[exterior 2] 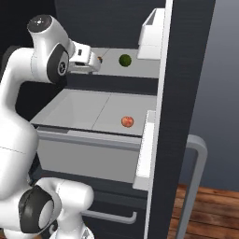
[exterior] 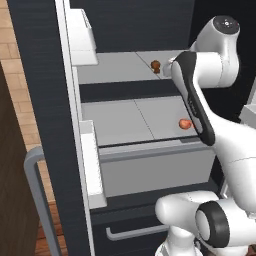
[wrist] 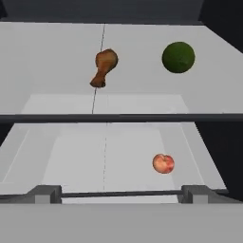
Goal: Open the fridge, remove the peach, lime, and chicken drumstick, and place them on any counter.
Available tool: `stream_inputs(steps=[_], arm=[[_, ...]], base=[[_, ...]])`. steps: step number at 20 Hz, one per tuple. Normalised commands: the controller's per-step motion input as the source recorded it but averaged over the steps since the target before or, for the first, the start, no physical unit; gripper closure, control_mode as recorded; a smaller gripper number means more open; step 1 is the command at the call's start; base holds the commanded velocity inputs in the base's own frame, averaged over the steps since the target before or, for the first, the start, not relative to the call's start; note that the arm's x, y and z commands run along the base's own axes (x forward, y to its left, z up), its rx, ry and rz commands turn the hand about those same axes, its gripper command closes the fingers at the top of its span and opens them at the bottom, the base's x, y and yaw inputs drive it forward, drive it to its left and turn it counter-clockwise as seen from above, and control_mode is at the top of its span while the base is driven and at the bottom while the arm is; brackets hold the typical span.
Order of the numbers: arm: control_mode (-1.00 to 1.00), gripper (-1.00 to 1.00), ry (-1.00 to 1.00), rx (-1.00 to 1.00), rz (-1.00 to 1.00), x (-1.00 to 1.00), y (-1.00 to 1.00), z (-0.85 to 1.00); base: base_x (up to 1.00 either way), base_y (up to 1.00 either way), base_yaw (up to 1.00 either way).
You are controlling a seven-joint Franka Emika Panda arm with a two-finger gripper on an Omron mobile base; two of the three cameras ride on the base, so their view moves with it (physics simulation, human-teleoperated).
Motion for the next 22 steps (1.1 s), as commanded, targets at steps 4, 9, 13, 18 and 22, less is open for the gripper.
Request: stream_inputs(steps=[4, 9, 13, 18, 22], arm=[[-1.00, -1.00, 0.10, 0.00, -0.07, 0.61, 0.20, 0.00], [-1.00, -1.00, 0.09, 0.00, -0.07, 0.58, 0.12, 0.00], [-1.00, -1.00, 0.03, 0.00, -0.06, 0.59, 0.00, -0.06], [-1.00, -1.00, 0.00, 0.00, -0.06, 0.58, 0.00, -0.17], [-1.00, -1.00, 0.00, 0.00, -0.03, 0.37, 0.00, -0.15]], base=[[0.00, 0.00, 0.00], [0.00, 0.00, 0.00], [0.00, 0.00, 0.00], [0.00, 0.00, 0.00], [0.00, 0.00, 0.00]])
